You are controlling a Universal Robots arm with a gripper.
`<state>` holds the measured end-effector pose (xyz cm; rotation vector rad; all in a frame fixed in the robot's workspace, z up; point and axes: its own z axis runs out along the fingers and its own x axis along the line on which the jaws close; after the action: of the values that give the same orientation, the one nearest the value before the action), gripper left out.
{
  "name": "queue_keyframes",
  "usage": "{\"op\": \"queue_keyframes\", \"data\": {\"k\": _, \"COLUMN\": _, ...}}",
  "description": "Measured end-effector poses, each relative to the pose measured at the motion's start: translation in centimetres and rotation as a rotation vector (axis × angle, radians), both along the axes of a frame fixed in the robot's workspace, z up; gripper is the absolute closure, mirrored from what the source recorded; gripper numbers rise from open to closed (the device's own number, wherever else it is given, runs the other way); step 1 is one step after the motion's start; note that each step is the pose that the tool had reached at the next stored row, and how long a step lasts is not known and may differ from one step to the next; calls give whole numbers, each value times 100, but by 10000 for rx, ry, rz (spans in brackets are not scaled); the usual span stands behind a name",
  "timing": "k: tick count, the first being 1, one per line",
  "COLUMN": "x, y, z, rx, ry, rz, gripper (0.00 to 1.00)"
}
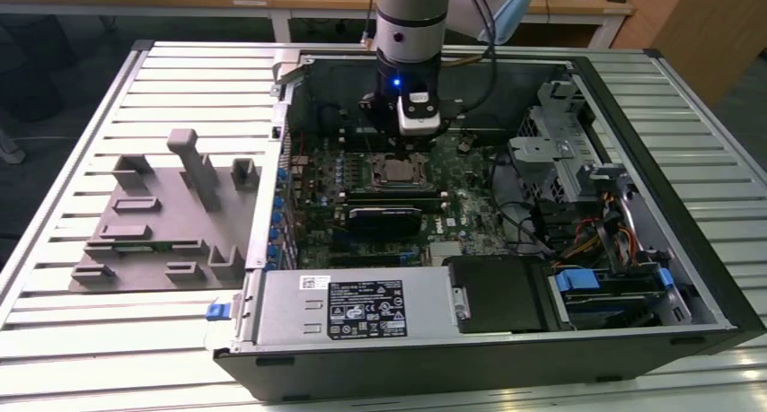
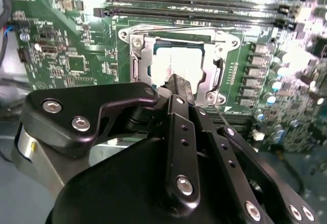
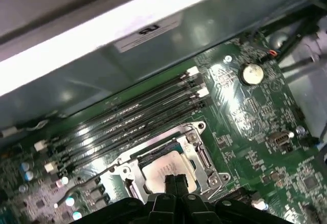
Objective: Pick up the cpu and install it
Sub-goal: 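Close the cpu cover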
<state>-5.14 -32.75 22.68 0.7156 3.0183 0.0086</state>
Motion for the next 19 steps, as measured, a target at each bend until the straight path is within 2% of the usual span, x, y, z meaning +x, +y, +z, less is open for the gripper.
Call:
{"op": "queue_keyframes", "data": {"k": 10, "x": 0, "y": 0, "z": -5, "rx": -79, "ry": -1, "rz": 1712, "gripper": 89}}
{"op": "queue_keyframes", "data": {"k": 19, "x": -3, "y": 0, "z": -10, "rx": -185, "ry": 5, "rz": 2937, "gripper": 89}}
